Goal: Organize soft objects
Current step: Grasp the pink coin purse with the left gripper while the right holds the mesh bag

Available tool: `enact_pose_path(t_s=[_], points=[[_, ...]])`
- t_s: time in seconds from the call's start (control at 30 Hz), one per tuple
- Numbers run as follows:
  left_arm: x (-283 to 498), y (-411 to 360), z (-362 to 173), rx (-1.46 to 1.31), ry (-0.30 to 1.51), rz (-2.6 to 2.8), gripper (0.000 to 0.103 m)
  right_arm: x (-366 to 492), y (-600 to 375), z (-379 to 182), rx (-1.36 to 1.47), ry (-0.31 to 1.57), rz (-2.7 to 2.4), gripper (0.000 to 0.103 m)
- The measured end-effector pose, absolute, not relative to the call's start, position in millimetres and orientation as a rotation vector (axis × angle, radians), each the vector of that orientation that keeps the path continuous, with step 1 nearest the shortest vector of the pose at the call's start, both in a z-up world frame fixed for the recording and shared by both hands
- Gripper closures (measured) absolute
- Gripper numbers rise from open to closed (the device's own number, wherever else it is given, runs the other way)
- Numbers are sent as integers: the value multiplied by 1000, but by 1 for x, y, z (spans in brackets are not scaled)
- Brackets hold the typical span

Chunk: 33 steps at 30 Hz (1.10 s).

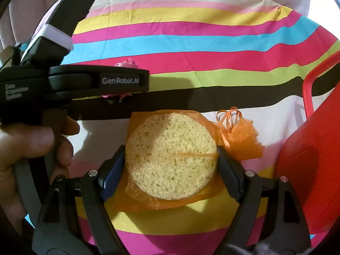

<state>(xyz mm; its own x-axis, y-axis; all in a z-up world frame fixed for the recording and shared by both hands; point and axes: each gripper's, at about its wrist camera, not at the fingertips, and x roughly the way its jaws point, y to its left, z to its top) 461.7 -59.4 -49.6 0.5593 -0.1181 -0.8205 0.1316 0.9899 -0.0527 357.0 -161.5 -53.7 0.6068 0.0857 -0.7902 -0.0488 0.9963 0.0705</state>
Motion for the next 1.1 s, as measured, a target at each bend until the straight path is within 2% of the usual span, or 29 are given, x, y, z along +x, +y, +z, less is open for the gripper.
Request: enact_pose_path(t_s=[0.1, 0.17, 0.3, 0.4, 0.8, 1.1], points=[[466, -55, -52, 17, 956, -129, 43, 357, -163, -54, 42, 915, 74, 19], [468, -52, -50, 12, 952, -120, 62, 357, -162, -55, 37, 915, 72, 19], [466, -49, -48, -15, 951, -131, 67, 357, -160, -55, 34, 915, 71, 19], [463, -50, -48, -20, 944, -138, 82, 358, -160, -55, 33, 915, 70, 19], [441, -46, -29, -16, 888, -153, 87, 359, -159, -55, 31, 917, 76, 19], [388, -44, -1, -15, 871, -123, 87, 350, -153, -50, -4, 904, 91, 20]])
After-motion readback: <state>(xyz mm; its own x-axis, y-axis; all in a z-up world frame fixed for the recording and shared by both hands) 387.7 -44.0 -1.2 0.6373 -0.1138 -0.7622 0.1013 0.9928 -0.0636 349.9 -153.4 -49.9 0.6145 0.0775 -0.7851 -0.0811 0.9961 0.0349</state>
